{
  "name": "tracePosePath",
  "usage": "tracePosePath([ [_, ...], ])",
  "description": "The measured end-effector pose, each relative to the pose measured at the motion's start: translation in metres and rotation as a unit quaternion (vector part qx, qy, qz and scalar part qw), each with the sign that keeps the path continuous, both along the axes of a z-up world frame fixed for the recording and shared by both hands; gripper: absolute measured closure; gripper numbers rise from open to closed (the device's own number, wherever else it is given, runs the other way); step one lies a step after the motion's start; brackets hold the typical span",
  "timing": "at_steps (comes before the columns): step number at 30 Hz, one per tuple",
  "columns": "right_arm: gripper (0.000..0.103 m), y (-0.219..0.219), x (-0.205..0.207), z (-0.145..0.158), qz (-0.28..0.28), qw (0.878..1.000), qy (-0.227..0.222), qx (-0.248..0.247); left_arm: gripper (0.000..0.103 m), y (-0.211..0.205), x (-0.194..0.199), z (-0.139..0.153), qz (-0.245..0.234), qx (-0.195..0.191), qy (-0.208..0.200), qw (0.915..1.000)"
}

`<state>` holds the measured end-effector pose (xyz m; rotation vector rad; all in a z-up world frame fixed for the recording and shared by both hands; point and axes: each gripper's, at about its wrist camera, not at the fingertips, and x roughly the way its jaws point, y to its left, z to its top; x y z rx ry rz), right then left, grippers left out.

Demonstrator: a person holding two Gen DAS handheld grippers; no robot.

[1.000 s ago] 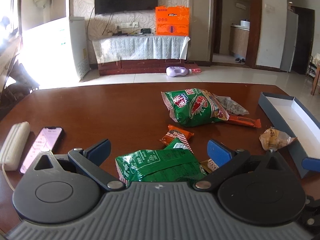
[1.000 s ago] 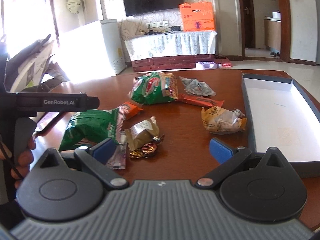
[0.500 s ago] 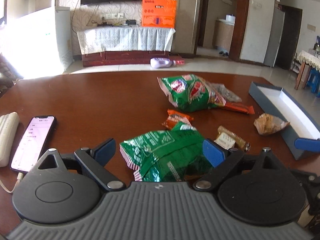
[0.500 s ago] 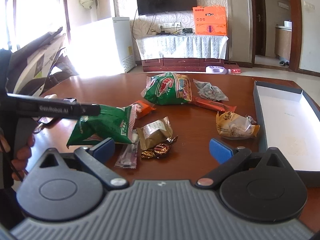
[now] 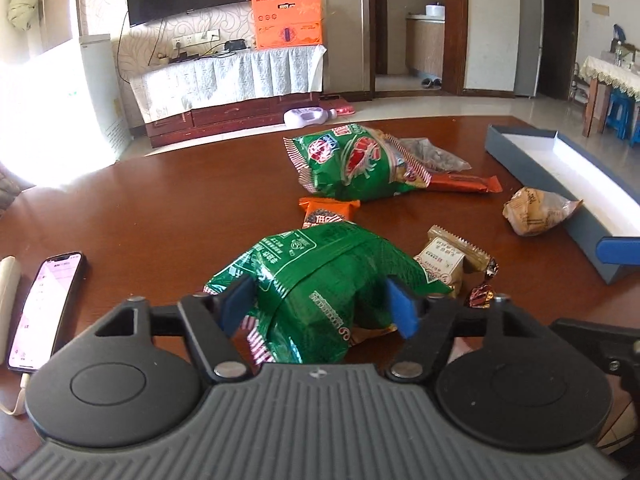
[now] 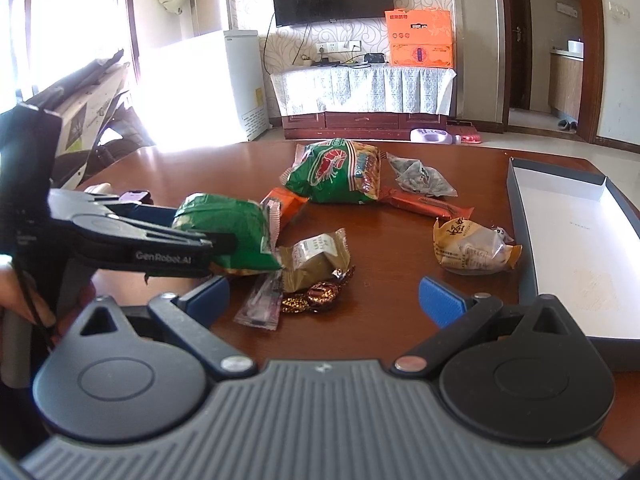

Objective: Organize snacks
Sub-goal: 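Close the left tool on the large green chip bag and lift it, then grasp the wrapped chocolate candy with the right tool while the left tool holds the bag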

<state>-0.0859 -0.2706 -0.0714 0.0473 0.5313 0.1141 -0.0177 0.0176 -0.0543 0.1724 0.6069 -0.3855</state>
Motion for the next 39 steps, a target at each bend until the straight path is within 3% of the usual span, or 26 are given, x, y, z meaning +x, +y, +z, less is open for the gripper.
tracePosePath([
  [9,0.000,0.006,0.006,-0.006,-0.008,0.999,-0.005,-0.034,0.041,0.013,0.003,0.009,0.051,-0.027,-0.023,0.9981],
  [15,0.002,0.002,0.020,-0.010,-0.014,0.999,0.013,-0.039,0.041,0.008,0.008,0.001,0.059,0.024,-0.005,0.9979],
  [17,0.013,0.002,0.025,-0.012,-0.002,0.999,0.025,-0.040,0.041,0.010,0.007,0.002,0.058,0.021,-0.001,0.9981],
  [18,0.030,0.004,0.029,-0.015,0.004,0.998,0.035,-0.042,0.041,0.011,0.008,0.002,0.062,0.016,0.002,0.9980],
  [19,0.040,0.007,0.033,-0.019,0.007,0.998,0.047,-0.051,0.041,0.013,0.008,0.002,0.063,0.012,0.004,0.9979],
  [20,0.041,0.009,0.037,-0.023,0.011,0.996,0.059,-0.060,0.041,0.014,0.009,0.002,0.065,0.008,0.006,0.9978],
  [32,0.046,0.020,0.063,-0.036,0.030,0.995,0.078,-0.055,0.039,0.020,0.013,0.003,0.068,-0.014,0.022,0.9973],
  [39,0.033,0.016,0.064,-0.040,0.023,0.996,0.077,-0.045,0.039,0.020,0.013,0.001,0.068,-0.018,0.023,0.9973],
])
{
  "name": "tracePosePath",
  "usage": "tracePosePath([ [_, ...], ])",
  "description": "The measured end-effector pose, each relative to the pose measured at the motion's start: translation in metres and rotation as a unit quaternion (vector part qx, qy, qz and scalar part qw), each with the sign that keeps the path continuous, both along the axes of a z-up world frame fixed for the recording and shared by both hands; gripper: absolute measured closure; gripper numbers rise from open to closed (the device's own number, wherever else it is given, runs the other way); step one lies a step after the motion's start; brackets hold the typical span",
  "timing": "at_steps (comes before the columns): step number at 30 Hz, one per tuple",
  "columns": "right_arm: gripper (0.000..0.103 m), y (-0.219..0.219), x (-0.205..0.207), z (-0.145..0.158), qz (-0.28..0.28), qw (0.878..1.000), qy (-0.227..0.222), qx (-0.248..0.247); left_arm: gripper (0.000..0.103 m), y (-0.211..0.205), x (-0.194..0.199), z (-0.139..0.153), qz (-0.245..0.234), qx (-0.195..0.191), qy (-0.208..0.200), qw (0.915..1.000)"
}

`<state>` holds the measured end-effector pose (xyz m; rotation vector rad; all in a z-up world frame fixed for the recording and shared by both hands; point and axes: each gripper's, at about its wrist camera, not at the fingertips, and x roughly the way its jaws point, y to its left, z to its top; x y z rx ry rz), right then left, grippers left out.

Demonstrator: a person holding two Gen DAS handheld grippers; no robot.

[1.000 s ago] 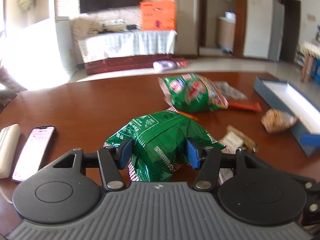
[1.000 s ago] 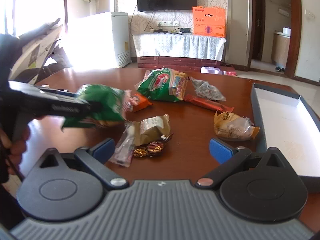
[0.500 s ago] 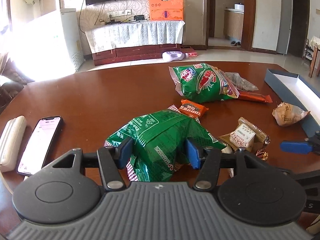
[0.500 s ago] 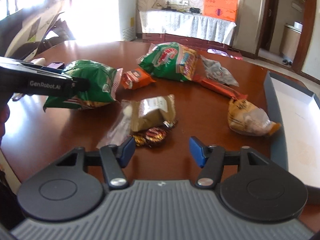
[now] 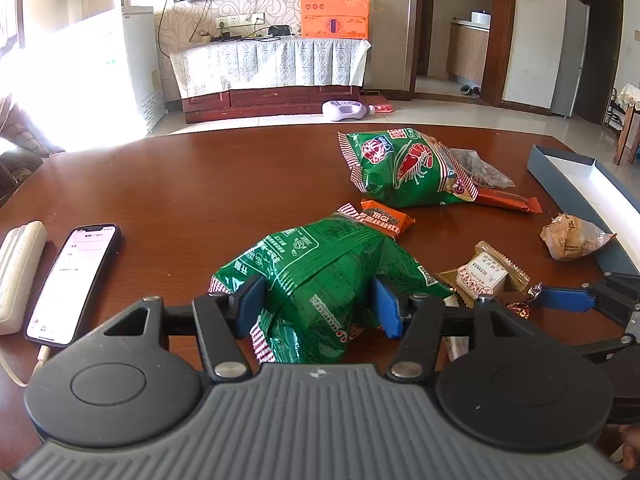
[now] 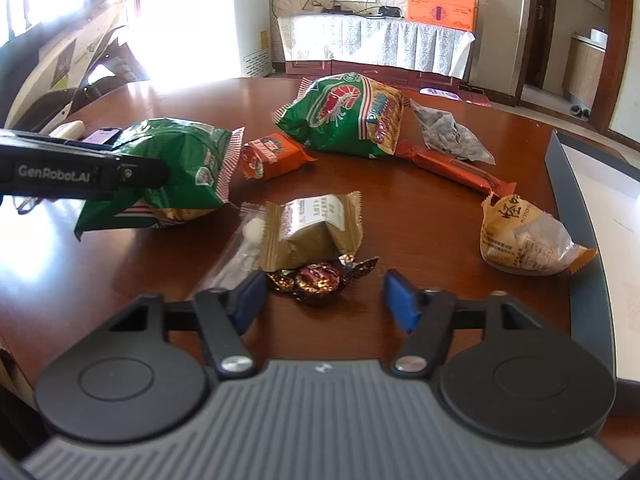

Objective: Organize snacks
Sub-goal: 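Grasp the wrapped chocolate candy with the right tool while the left tool holds the bag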

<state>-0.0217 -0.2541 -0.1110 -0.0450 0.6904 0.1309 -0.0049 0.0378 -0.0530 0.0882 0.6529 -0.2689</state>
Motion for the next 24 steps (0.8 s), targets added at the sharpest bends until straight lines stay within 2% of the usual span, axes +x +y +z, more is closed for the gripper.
tracePosePath([
  [4,0.033,0.000,0.002,0.001,0.007,1.000,0.003,-0.005,0.039,0.001,0.000,-0.001,-0.001,0.001,-0.001,1.0000],
  [5,0.038,0.001,0.002,0.001,0.010,1.000,0.003,-0.006,0.039,0.001,0.000,-0.001,-0.001,0.001,-0.001,1.0000],
  [6,0.052,0.002,0.001,0.003,0.015,1.000,0.001,-0.006,0.039,0.001,0.000,-0.001,-0.001,0.001,-0.001,1.0000],
  [8,0.063,0.005,0.000,0.004,0.023,1.000,-0.001,-0.015,0.039,0.000,0.001,-0.001,-0.002,0.003,-0.002,1.0000],
  [9,0.073,0.007,-0.001,0.004,0.029,0.999,-0.001,-0.015,0.039,-0.001,0.001,-0.001,-0.002,0.004,-0.002,1.0000],
  [21,0.079,0.006,-0.017,0.011,0.040,0.999,-0.013,-0.016,0.043,-0.001,-0.003,0.001,0.002,0.012,-0.023,0.9996],
  [24,0.079,0.002,-0.018,0.009,0.035,0.999,-0.002,-0.014,0.043,0.000,-0.001,-0.001,0.007,0.007,-0.011,0.9999],
])
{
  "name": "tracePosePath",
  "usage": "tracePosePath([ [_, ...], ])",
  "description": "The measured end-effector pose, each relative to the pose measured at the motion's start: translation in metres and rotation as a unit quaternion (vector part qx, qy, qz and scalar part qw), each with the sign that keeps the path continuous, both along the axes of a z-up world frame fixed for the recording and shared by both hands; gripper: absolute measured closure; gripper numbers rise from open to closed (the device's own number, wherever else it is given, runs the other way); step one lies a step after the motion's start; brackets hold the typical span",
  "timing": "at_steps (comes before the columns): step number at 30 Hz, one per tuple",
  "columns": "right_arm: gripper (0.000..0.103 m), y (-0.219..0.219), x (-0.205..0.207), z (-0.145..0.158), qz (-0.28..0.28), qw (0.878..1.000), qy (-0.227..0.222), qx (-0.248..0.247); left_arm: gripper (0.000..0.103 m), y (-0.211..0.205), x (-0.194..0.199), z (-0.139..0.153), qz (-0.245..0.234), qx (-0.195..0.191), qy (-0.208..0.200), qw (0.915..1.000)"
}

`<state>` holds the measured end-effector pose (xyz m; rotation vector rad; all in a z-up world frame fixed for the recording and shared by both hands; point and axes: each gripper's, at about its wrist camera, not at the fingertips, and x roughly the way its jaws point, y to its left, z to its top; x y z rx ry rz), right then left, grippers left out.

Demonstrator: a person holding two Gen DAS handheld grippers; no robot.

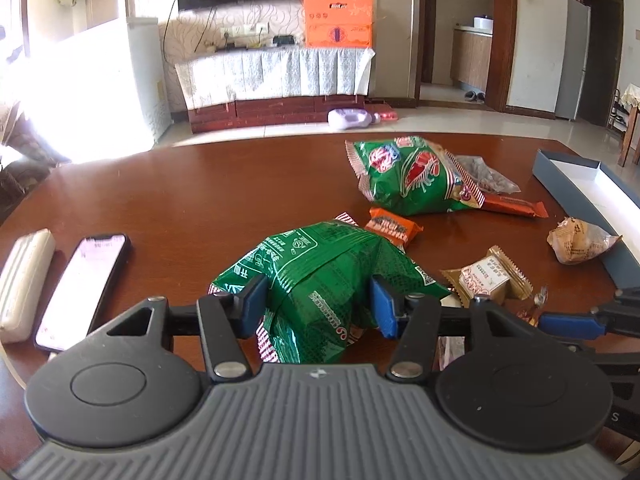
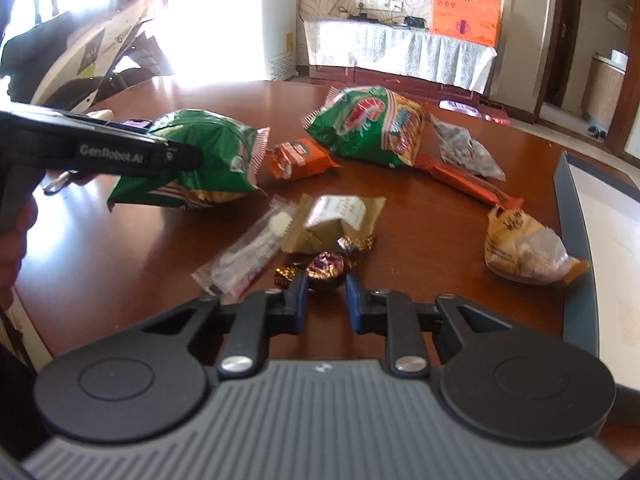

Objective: Organize snacks
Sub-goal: 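Grasp the wrapped chocolate candy with the right tool while the left tool holds the bag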

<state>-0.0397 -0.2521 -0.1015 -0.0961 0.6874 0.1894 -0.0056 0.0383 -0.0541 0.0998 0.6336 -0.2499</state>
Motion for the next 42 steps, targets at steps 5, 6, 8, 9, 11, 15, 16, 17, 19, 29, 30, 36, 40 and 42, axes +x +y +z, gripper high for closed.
tracePosePath([
  [5,0.035,-0.016,0.002,-0.003,-0.035,0.998,0.020,0.056,0.042,-0.003,0.000,0.000,-0.002,0.008,-0.002,1.0000],
  [6,0.017,-0.018,0.001,-0.003,-0.048,0.996,0.019,0.067,0.042,-0.003,0.000,0.000,-0.001,0.006,-0.001,1.0000],
  [8,0.019,-0.019,0.002,-0.001,-0.061,0.994,0.015,0.093,0.042,-0.002,0.002,0.001,0.001,0.003,0.000,1.0000],
  [9,0.019,-0.018,0.003,0.001,-0.063,0.993,0.011,0.101,0.042,-0.002,0.002,0.001,0.001,0.001,0.001,1.0000],
  [11,0.020,-0.013,0.007,0.002,-0.079,0.992,-0.001,0.102,0.042,-0.002,0.002,0.000,0.001,0.000,0.002,1.0000],
  [15,0.036,0.008,0.020,-0.008,-0.079,0.996,0.008,0.032,0.042,-0.001,0.001,0.000,-0.002,0.002,0.002,1.0000],
  [16,0.044,0.013,0.019,-0.009,-0.066,0.998,0.004,0.006,0.042,0.000,0.001,0.000,-0.003,0.000,0.002,1.0000],
  [17,0.047,0.015,0.017,-0.008,-0.056,0.998,-0.001,-0.002,0.042,0.001,0.001,0.000,-0.004,-0.002,0.003,1.0000],
  [19,0.057,0.014,0.010,-0.006,-0.042,0.999,-0.005,-0.016,0.042,0.002,0.002,0.000,-0.005,-0.003,0.005,1.0000],
  [29,0.073,-0.017,-0.015,0.006,-0.021,1.000,-0.022,0.001,0.045,-0.005,-0.005,0.005,-0.017,-0.001,-0.016,0.9997],
  [30,0.073,-0.019,-0.014,0.005,-0.011,1.000,-0.018,0.010,0.045,-0.005,-0.003,0.003,-0.015,-0.001,-0.010,0.9998],
  [36,0.033,-0.028,-0.014,0.000,-0.013,1.000,0.000,0.023,0.044,-0.006,-0.002,0.000,-0.013,0.005,-0.004,0.9999],
  [40,0.035,-0.026,-0.019,-0.001,0.014,1.000,0.012,0.015,0.044,-0.005,-0.001,0.000,-0.011,0.003,-0.002,0.9999],
  [42,0.036,-0.023,-0.026,-0.001,0.029,1.000,0.008,0.003,0.044,-0.005,-0.001,0.000,-0.013,0.004,-0.003,0.9999],
])
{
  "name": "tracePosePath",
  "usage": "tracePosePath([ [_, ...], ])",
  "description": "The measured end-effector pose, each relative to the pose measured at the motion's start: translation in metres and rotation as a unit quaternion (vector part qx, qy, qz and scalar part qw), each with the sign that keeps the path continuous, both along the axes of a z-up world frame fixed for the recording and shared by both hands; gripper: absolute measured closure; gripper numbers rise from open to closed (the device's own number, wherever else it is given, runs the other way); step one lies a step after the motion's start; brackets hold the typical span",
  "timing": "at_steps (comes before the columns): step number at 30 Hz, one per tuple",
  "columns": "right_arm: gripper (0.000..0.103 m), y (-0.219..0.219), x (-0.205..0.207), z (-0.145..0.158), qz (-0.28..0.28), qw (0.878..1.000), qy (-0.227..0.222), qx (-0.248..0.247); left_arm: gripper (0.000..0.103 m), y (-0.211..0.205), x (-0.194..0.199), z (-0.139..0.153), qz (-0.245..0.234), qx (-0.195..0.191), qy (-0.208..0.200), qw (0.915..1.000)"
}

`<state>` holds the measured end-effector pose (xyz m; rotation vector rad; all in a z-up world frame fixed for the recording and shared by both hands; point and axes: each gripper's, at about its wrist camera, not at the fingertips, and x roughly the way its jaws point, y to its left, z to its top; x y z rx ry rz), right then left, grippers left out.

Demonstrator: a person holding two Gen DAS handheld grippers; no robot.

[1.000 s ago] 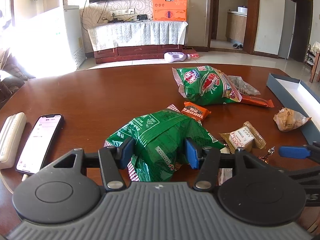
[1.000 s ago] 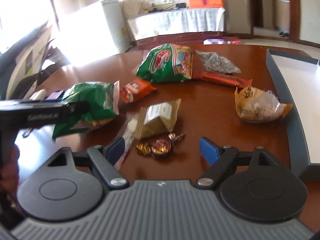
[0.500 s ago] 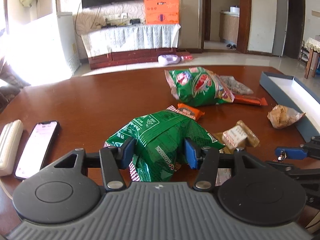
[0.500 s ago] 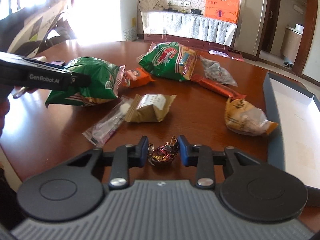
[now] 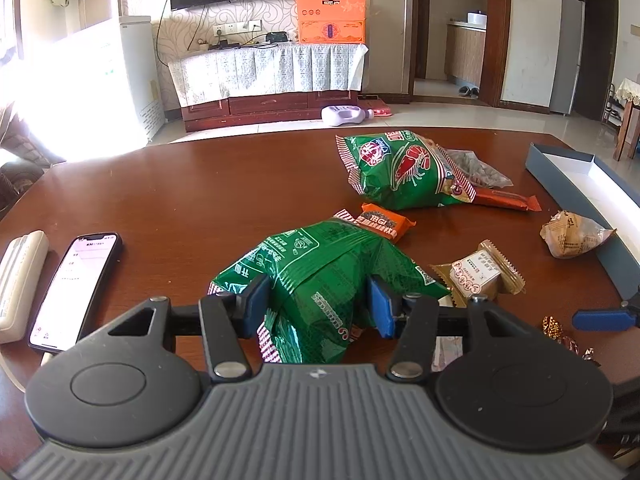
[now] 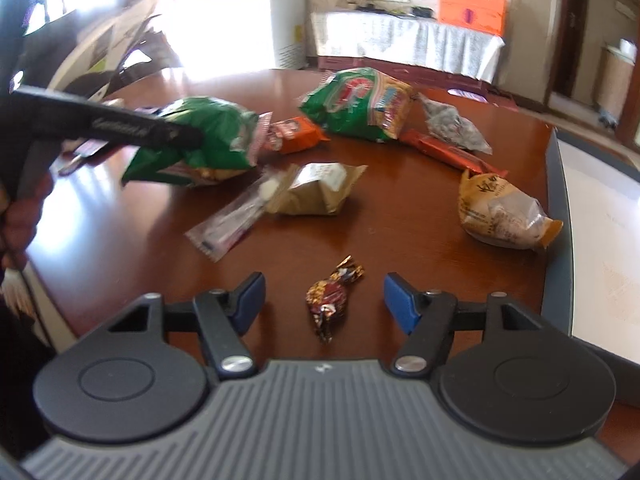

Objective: Organize snacks
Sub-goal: 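Grasp the wrapped chocolate candy with the right tool while the left tool holds the bag, then carry the bag and candy into the white-lined box and open both tools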

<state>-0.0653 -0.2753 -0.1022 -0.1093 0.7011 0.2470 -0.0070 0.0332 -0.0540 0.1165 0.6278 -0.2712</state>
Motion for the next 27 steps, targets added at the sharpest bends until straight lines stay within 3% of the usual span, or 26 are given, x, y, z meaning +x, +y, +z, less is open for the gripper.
tracePosePath([
  [2,0.039,0.003,-0.002,-0.002,0.006,1.000,0.000,-0.017,0.044,-0.001,0.000,0.000,-0.003,0.004,-0.002,1.0000],
  [3,0.051,0.003,-0.001,-0.001,0.006,1.000,0.002,-0.016,0.044,-0.002,-0.001,0.000,-0.004,0.006,-0.003,1.0000],
  [4,0.072,0.004,0.000,0.000,0.005,1.000,0.000,-0.021,0.045,-0.002,-0.001,0.000,-0.005,0.006,-0.003,1.0000],
  [5,0.077,0.005,0.000,0.000,0.004,1.000,-0.001,-0.027,0.045,-0.002,-0.001,0.000,-0.008,0.005,-0.003,1.0000],
  [18,0.077,0.012,-0.004,0.024,0.004,0.999,-0.043,-0.013,0.047,-0.004,-0.006,0.017,0.012,-0.005,-0.033,0.9994],
  [27,0.077,-0.005,-0.011,0.050,-0.019,0.996,-0.089,0.007,0.047,-0.048,-0.011,0.040,-0.014,-0.019,-0.056,0.9982],
])
